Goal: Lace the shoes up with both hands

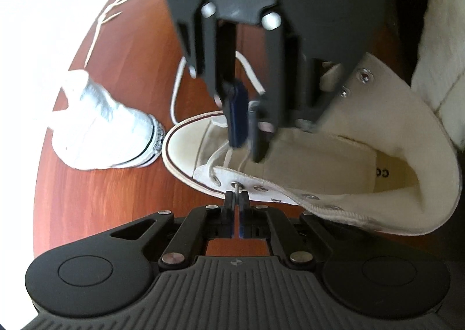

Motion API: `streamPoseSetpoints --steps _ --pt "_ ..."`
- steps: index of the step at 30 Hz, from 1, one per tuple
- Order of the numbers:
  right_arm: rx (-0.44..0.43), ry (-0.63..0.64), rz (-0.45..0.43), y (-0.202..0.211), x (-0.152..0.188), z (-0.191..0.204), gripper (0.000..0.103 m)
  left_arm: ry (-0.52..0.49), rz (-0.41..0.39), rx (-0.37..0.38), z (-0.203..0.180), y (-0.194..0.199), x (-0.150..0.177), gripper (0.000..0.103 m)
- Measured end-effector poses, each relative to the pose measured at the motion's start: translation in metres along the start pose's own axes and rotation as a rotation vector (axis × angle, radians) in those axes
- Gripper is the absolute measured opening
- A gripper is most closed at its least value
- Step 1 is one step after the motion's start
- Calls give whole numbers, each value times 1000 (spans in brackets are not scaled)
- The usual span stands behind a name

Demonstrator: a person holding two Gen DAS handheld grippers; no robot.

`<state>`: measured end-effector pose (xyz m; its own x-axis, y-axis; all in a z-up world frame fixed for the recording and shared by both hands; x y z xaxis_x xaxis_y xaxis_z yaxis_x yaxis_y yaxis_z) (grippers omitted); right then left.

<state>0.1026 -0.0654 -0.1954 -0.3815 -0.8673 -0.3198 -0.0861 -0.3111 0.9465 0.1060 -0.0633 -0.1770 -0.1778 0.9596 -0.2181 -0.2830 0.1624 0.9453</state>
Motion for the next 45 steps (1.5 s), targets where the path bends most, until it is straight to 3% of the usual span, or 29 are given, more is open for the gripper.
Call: streamPoseSetpoints --steps 9,15,19,26,33,37,40,41,45 --pt "125 -82 22 17 14 13 36 201 19 -59 8 3 7 2" --pt "140 -149 62 19 36 16 37 382 59 -102 13 10 25 3" --pt "143 -191 68 18 40 16 42 477 103 -134 20 15 38 3" --pt "147 -227 72 17 42 26 42 616 178 -185 22 24 74 3" --pt "149 -253 63 14 43 24 42 640 223 -182 20 17 95 3" --pt "145 -272 55 12 43 22 42 621 197 -168 15 27 94 7" --pt "142 -286 51 11 44 21 42 580 149 -168 16 30 83 22" --pt "142 -289 51 10 44 21 42 566 134 -167 17 31 79 34" --pt "140 -298 50 11 45 19 42 517 89 -161 17 32 66 38"
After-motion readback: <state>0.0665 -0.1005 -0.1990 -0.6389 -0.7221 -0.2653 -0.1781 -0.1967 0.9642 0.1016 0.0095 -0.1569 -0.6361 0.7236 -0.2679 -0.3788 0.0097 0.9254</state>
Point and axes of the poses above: each gripper's, at about its wrist camera, not at the fingertips, and y roughly against the way its jaws point, z to its left, x to its underside, the point moved 10 cm from there along -y, roughly the way its jaws point, and after that the axes turned 7 degrees about z, right-handed, at the moved point
